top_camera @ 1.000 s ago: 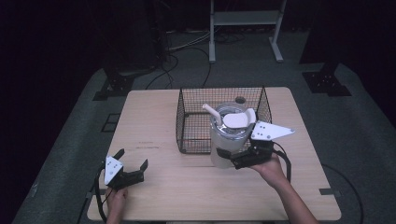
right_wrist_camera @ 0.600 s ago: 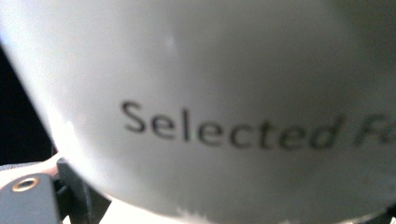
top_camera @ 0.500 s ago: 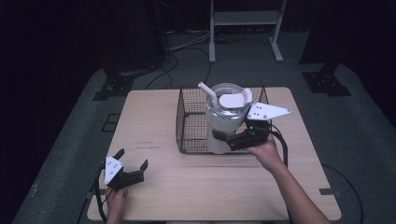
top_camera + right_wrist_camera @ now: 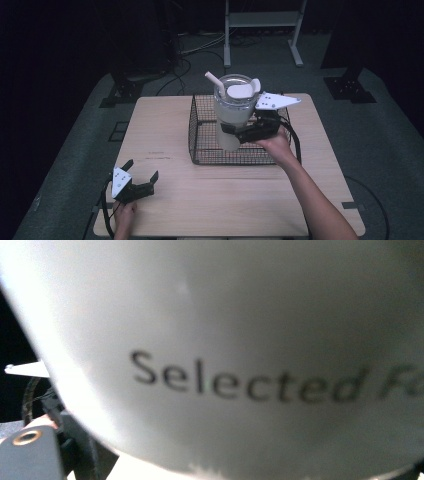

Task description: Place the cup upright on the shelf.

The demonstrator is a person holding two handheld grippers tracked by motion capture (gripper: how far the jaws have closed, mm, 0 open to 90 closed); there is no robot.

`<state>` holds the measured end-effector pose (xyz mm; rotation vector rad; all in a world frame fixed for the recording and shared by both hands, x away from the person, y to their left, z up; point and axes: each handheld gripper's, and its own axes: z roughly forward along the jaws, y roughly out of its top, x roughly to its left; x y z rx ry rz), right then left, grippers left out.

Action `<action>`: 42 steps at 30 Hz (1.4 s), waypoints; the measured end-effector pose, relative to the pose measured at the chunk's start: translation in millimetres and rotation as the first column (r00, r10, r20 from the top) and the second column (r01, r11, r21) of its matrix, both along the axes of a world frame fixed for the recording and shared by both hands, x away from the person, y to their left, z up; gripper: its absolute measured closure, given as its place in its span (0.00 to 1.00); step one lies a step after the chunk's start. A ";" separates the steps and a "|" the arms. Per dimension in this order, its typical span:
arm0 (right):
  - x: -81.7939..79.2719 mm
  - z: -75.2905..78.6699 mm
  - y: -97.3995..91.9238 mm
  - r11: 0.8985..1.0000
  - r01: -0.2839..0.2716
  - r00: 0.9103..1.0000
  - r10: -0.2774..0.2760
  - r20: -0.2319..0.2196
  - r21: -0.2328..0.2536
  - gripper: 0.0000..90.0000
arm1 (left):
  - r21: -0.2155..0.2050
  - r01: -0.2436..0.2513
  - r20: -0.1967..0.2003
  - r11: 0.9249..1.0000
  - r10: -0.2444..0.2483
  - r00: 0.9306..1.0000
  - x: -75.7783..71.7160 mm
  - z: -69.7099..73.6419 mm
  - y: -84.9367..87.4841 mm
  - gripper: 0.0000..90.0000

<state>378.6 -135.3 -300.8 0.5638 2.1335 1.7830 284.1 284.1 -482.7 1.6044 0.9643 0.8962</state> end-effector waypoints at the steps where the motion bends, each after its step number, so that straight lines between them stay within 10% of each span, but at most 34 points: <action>1: 6.5 0.4 2.6 1.000 0.003 1.000 -0.003 -0.009 -0.004 0.09 | -0.002 0.000 0.000 1.000 0.000 1.000 0.0 0.0 0.2 0.00; 42: 108.7 -58.3 37.7 0.992 0.040 0.993 -0.052 -0.102 -0.120 0.09 | 0.003 0.010 -0.003 1.000 -0.010 1.000 -0.6 0.4 1.0 0.00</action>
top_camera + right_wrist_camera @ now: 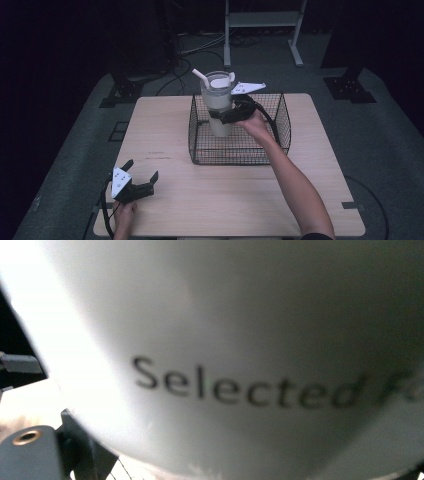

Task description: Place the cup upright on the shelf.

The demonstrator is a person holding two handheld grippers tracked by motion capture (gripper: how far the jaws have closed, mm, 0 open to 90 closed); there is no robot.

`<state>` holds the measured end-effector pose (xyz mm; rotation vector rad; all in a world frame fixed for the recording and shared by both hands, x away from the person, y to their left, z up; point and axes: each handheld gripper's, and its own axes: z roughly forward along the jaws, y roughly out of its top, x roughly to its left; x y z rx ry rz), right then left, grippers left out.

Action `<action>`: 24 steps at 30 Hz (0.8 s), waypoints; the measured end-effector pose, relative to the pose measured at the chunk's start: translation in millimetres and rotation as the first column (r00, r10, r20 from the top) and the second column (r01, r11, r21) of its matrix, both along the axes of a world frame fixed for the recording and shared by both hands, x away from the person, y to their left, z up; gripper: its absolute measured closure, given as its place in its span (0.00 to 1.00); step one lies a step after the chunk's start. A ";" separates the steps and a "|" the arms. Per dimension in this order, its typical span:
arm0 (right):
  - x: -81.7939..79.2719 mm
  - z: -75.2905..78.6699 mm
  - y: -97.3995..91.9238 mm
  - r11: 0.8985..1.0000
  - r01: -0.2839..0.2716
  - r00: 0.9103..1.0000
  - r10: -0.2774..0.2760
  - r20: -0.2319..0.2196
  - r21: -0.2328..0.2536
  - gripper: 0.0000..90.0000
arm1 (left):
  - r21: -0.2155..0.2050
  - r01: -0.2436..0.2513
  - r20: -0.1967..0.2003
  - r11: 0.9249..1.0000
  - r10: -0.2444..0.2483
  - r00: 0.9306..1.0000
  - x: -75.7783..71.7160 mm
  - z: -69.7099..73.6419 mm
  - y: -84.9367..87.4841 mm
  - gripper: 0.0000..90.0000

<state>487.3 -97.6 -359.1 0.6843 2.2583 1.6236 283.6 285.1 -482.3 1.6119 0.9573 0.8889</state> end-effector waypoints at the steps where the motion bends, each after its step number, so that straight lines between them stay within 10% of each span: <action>1: 0.0 0.0 0.0 1.000 0.000 1.000 0.000 0.000 0.000 0.09 | -0.002 -0.001 0.002 1.000 0.001 1.000 0.2 -0.1 0.1 0.00; 24: 21.7 -41.1 12.0 0.997 -0.045 0.996 0.040 -0.074 -0.068 0.09 | -0.011 0.000 0.003 1.000 0.000 1.000 0.2 -0.3 0.8 0.00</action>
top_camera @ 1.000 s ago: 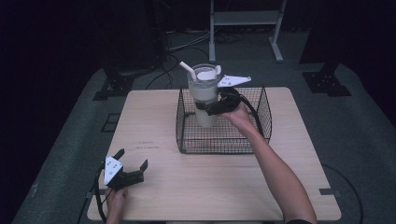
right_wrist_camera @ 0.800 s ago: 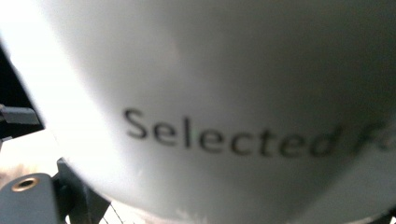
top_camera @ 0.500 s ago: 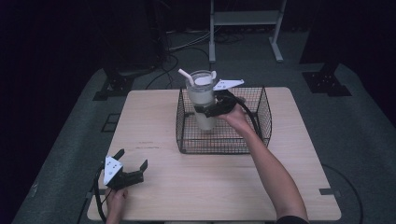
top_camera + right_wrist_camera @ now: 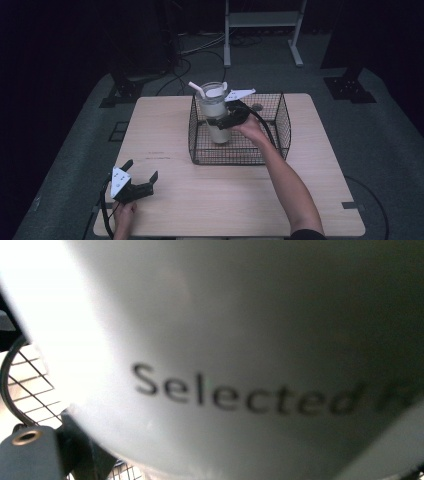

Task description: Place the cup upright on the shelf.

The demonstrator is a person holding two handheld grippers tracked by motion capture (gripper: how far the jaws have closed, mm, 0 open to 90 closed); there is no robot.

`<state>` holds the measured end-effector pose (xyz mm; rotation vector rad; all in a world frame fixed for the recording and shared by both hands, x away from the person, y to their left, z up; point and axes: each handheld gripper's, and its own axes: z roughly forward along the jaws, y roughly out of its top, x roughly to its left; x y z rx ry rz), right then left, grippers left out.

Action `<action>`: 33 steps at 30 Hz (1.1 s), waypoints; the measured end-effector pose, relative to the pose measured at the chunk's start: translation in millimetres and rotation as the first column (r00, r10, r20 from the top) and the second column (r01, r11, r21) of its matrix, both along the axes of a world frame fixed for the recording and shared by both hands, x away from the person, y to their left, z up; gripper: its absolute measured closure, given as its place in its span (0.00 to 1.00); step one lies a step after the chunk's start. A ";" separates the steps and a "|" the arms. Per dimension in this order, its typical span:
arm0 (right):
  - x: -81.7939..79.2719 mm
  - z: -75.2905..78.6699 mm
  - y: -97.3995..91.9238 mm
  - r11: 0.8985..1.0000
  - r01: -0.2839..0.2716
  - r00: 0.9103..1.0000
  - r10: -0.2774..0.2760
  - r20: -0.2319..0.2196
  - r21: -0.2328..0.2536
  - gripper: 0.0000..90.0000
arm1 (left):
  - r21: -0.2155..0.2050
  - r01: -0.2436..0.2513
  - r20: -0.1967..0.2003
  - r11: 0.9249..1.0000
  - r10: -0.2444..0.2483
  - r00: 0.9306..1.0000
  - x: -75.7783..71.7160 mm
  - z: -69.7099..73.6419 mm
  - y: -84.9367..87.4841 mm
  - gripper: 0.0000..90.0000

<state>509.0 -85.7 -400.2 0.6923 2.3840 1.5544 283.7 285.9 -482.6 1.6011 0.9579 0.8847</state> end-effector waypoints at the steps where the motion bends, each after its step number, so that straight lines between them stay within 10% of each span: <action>1: 0.9 -1.1 0.2 1.000 0.001 1.000 -0.001 -0.002 -0.001 0.09 | 0.000 0.000 0.000 1.000 0.000 1.000 0.0 0.0 0.0 0.00; 33: 7.3 -19.6 3.0 0.997 -0.056 0.998 0.056 0.001 -0.054 0.09 | 0.005 0.001 -0.002 1.000 -0.001 1.000 -0.5 0.1 -0.2 0.00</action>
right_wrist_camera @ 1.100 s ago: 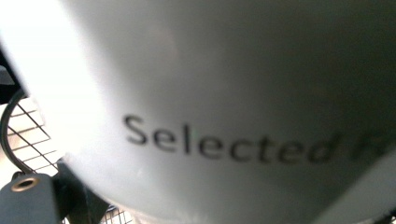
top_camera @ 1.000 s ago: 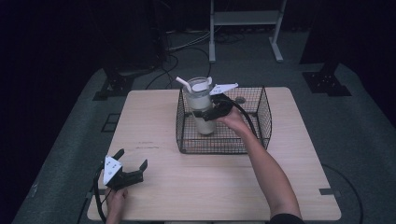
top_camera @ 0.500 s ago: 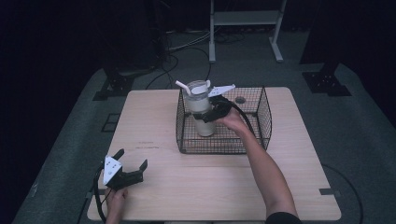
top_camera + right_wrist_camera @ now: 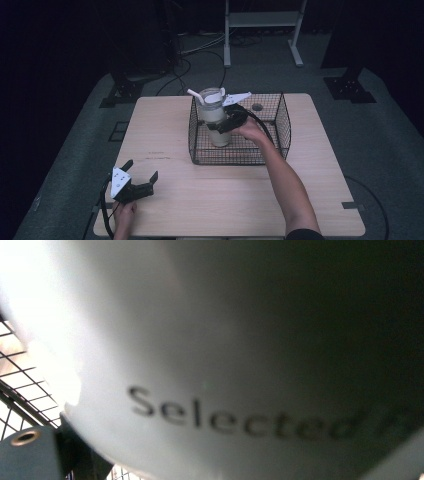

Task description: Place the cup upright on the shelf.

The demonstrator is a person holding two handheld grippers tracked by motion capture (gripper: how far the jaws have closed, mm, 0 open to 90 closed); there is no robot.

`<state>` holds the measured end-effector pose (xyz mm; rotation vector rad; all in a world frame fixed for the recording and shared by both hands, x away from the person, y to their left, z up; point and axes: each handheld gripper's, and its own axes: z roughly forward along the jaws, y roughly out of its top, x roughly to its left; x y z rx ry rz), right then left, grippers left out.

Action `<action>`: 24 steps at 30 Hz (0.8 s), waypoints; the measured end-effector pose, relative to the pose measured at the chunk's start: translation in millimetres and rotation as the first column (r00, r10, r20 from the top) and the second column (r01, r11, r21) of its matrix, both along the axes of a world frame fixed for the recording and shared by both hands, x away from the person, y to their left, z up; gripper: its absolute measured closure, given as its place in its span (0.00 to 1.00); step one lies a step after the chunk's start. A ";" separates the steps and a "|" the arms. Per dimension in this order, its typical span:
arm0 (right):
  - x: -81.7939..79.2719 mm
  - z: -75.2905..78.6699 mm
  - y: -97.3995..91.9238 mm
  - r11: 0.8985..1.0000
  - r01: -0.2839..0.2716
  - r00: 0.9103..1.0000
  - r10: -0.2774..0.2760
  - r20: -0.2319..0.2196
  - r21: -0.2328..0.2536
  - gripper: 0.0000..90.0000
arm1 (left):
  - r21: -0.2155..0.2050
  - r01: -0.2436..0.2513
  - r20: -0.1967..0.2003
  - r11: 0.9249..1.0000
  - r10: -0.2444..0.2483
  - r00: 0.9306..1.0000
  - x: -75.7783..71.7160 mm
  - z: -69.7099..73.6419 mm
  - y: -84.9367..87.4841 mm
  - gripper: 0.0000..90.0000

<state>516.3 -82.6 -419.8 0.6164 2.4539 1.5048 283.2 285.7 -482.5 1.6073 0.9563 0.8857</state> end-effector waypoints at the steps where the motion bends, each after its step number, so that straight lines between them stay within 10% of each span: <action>1: 0.0 0.0 0.0 1.000 0.000 1.000 0.000 0.000 0.000 0.09 | 0.000 0.000 0.000 1.000 0.000 1.000 0.0 0.0 0.0 0.00; 24: -1.4 0.6 -16.5 0.999 -0.023 1.000 0.023 -0.017 -0.032 0.08 | -0.001 0.000 -0.002 1.000 0.000 1.000 -0.3 0.0 -0.1 0.00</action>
